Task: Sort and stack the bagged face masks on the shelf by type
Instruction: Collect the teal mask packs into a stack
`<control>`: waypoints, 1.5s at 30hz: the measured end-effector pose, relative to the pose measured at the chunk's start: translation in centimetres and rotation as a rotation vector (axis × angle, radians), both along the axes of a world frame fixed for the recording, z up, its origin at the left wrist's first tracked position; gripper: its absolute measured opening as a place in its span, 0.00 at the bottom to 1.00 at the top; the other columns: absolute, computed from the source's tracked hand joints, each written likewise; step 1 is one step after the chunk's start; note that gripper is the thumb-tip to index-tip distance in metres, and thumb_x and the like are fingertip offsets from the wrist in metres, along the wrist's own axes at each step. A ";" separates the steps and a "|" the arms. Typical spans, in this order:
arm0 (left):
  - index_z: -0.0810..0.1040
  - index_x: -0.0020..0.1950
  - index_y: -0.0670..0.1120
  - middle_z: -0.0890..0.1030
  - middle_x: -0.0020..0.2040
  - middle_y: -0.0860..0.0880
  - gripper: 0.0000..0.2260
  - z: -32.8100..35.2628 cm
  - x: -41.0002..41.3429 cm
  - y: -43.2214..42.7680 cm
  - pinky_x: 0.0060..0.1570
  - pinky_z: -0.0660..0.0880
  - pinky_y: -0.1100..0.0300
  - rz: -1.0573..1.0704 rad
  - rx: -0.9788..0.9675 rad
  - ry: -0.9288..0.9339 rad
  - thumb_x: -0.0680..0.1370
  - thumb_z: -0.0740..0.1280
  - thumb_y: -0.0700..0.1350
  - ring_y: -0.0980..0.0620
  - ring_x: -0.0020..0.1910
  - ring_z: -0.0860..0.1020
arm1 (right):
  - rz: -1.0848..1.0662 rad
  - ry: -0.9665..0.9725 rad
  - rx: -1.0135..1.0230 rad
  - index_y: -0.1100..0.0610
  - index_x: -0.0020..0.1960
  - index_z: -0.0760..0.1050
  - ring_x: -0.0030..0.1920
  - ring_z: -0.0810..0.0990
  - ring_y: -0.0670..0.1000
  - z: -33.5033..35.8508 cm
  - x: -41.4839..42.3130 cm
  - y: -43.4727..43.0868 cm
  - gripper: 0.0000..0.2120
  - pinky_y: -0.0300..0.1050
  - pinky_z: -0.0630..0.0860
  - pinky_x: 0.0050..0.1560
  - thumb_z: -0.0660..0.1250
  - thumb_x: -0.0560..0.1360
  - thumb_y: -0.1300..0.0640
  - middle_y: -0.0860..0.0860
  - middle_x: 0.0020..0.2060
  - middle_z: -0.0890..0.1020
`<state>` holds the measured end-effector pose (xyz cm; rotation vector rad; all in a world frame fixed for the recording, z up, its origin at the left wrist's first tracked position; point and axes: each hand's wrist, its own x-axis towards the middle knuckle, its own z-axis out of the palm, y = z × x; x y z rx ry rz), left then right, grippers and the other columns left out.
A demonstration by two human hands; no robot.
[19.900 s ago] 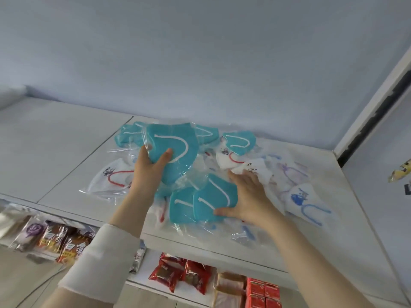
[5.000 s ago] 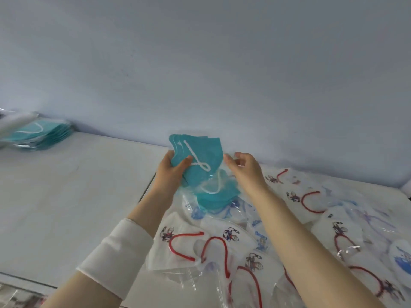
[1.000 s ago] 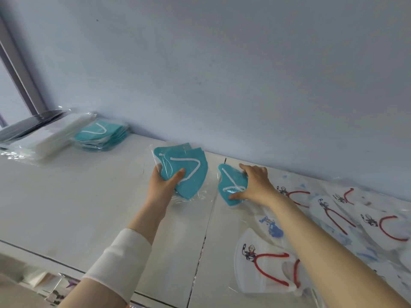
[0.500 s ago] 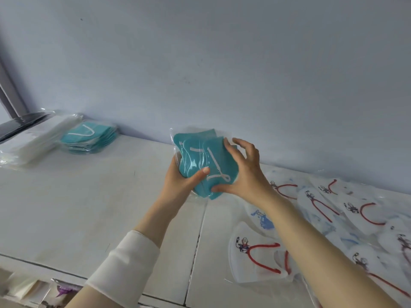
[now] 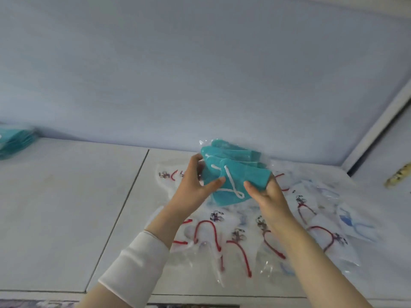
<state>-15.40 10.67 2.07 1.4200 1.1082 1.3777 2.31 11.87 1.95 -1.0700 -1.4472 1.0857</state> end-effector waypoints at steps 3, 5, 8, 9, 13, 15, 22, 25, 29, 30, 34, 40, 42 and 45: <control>0.65 0.63 0.45 0.78 0.52 0.52 0.18 0.3 5.0 -0.4 0.44 0.76 0.69 0.001 -0.013 -0.091 0.76 0.66 0.37 0.65 0.47 0.80 | 0.019 -0.028 0.068 0.50 0.60 0.62 0.52 0.77 0.40 0.1 2.9 -0.1 0.20 0.32 0.76 0.49 0.65 0.75 0.65 0.46 0.54 0.76; 0.65 0.63 0.45 0.78 0.52 0.52 0.16 -0.1 7.4 -0.7 0.44 0.77 0.67 0.030 -0.016 -0.125 0.77 0.65 0.37 0.64 0.46 0.80 | 0.024 -0.023 0.081 0.53 0.62 0.59 0.50 0.77 0.37 -0.1 4.0 -0.1 0.21 0.31 0.75 0.49 0.64 0.75 0.66 0.46 0.53 0.75; 0.65 0.63 0.46 0.77 0.54 0.50 0.17 -0.9 8.9 -1.3 0.51 0.78 0.63 0.107 0.006 -0.108 0.77 0.66 0.38 0.62 0.50 0.79 | 0.067 0.015 0.026 0.55 0.62 0.57 0.51 0.77 0.42 -0.9 5.0 -0.4 0.21 0.30 0.76 0.45 0.63 0.76 0.66 0.48 0.53 0.74; 0.65 0.63 0.46 0.77 0.54 0.50 0.18 -1.0 9.0 -1.5 0.53 0.77 0.63 0.123 0.018 -0.106 0.76 0.66 0.37 0.62 0.51 0.79 | 0.093 0.027 0.006 0.55 0.62 0.57 0.52 0.77 0.44 -1.1 5.3 -0.5 0.21 0.32 0.76 0.46 0.64 0.76 0.66 0.50 0.54 0.74; 0.68 0.58 0.45 0.78 0.49 0.51 0.13 -1.3 8.9 -2.1 0.44 0.77 0.68 0.099 -0.016 -0.107 0.76 0.67 0.37 0.66 0.45 0.79 | 0.190 -0.035 -0.006 0.54 0.61 0.57 0.57 0.75 0.47 -2.0 5.8 -0.7 0.25 0.34 0.75 0.52 0.68 0.72 0.63 0.50 0.56 0.72; 0.68 0.61 0.44 0.78 0.54 0.48 0.18 -1.8 8.4 -2.1 0.47 0.77 0.67 0.096 -0.046 -0.064 0.74 0.70 0.42 0.62 0.51 0.79 | 0.170 -0.076 -0.007 0.53 0.61 0.58 0.57 0.73 0.46 -2.7 5.8 -0.8 0.24 0.28 0.72 0.52 0.68 0.73 0.65 0.45 0.54 0.72; 0.63 0.64 0.46 0.76 0.56 0.49 0.20 -2.0 8.4 -2.2 0.56 0.78 0.57 0.097 -0.066 -0.079 0.76 0.67 0.42 0.52 0.58 0.78 | 0.150 0.033 -0.033 0.54 0.63 0.57 0.52 0.77 0.40 -3.1 5.3 -0.6 0.28 0.34 0.76 0.49 0.68 0.69 0.63 0.46 0.53 0.74; 0.65 0.62 0.45 0.76 0.54 0.47 0.15 -2.5 8.5 -2.1 0.53 0.79 0.58 0.101 -0.088 -0.073 0.78 0.65 0.43 0.52 0.55 0.78 | 0.114 -0.007 -0.043 0.53 0.63 0.56 0.54 0.76 0.43 -3.5 4.8 -0.3 0.26 0.34 0.77 0.49 0.66 0.73 0.67 0.44 0.53 0.73; 0.67 0.50 0.45 0.71 0.39 0.52 0.06 -1.5 8.4 -1.7 0.37 0.74 0.71 0.203 -0.070 -0.026 0.78 0.64 0.41 0.62 0.38 0.74 | 0.040 -0.050 -0.038 0.55 0.64 0.59 0.53 0.76 0.41 -2.0 4.6 0.1 0.24 0.27 0.75 0.44 0.68 0.73 0.64 0.45 0.53 0.74; 0.67 0.47 0.47 0.70 0.38 0.52 0.06 -0.7 8.2 -1.4 0.35 0.73 0.71 0.236 -0.063 -0.042 0.78 0.65 0.41 0.61 0.37 0.73 | 0.039 -0.029 -0.026 0.54 0.63 0.61 0.52 0.76 0.40 -1.4 4.5 0.2 0.24 0.28 0.75 0.45 0.69 0.73 0.64 0.44 0.52 0.75; 0.71 0.48 0.47 0.76 0.42 0.50 0.04 2.2 5.8 -0.8 0.39 0.78 0.63 0.326 -0.122 -0.262 0.78 0.66 0.43 0.55 0.39 0.77 | 0.137 0.002 -0.069 0.52 0.56 0.71 0.52 0.79 0.42 1.1 3.1 0.6 0.15 0.36 0.75 0.51 0.70 0.72 0.57 0.45 0.51 0.80; 0.71 0.64 0.41 0.80 0.55 0.44 0.18 3.6 -1.8 -1.7 0.49 0.80 0.55 0.368 -0.199 -0.295 0.76 0.68 0.44 0.47 0.50 0.81 | 0.185 0.032 -0.180 0.54 0.49 0.78 0.52 0.82 0.54 2.2 -4.2 -0.1 0.06 0.50 0.77 0.55 0.69 0.74 0.54 0.53 0.48 0.84; 0.71 0.64 0.41 0.80 0.57 0.43 0.20 3.6 -5.6 -2.6 0.55 0.78 0.50 0.384 -0.214 -0.274 0.75 0.69 0.48 0.45 0.54 0.80 | 0.212 0.069 -0.225 0.56 0.49 0.77 0.53 0.81 0.55 2.1 -8.0 -0.5 0.06 0.51 0.76 0.56 0.68 0.74 0.56 0.54 0.49 0.84; 0.73 0.61 0.42 0.80 0.54 0.45 0.19 3.4 -12.5 -4.1 0.55 0.78 0.51 0.439 -0.210 -0.263 0.76 0.67 0.52 0.47 0.52 0.80 | 0.262 0.089 -0.269 0.58 0.50 0.78 0.54 0.81 0.57 1.7 -14.5 -1.2 0.07 0.54 0.75 0.58 0.69 0.73 0.57 0.55 0.49 0.84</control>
